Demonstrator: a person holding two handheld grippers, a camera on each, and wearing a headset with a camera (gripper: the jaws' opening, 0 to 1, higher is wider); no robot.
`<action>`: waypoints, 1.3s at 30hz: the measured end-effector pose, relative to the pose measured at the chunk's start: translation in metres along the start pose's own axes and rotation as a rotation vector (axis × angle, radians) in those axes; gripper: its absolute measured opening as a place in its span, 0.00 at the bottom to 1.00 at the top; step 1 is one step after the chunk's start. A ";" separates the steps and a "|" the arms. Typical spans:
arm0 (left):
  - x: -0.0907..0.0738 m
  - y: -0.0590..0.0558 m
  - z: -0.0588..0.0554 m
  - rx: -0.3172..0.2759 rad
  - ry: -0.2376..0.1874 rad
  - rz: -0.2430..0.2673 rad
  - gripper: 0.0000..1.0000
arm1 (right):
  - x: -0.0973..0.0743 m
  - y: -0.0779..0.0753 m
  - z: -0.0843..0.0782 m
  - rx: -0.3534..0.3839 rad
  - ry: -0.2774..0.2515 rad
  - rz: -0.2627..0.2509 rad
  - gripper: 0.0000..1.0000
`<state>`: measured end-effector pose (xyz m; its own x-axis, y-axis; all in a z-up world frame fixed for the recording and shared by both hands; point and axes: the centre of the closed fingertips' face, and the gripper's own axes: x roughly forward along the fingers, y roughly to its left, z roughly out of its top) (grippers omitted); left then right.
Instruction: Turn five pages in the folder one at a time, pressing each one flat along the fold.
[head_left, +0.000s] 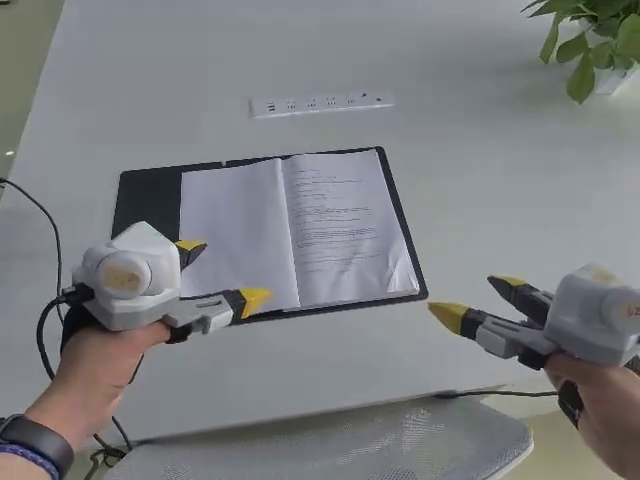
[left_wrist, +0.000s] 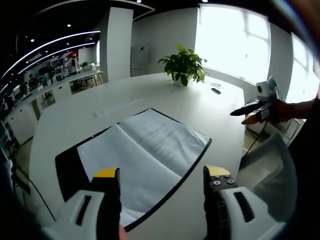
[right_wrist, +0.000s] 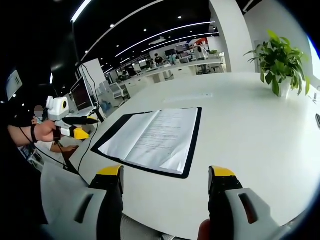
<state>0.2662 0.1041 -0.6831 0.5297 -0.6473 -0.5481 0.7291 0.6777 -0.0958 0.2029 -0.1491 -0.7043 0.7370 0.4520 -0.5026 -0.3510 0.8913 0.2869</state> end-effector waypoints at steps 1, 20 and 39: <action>0.003 -0.002 0.001 0.004 0.001 -0.006 0.67 | 0.000 0.000 0.000 0.002 -0.001 0.000 0.68; 0.074 -0.055 0.028 0.091 0.032 -0.148 0.66 | 0.000 -0.005 -0.001 0.007 -0.005 0.014 0.68; 0.140 -0.087 0.027 0.091 0.064 -0.214 0.64 | 0.001 -0.010 -0.007 0.019 0.010 0.022 0.68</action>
<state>0.2883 -0.0550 -0.7285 0.3330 -0.7474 -0.5749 0.8591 0.4918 -0.1416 0.2034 -0.1574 -0.7136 0.7230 0.4721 -0.5043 -0.3562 0.8803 0.3135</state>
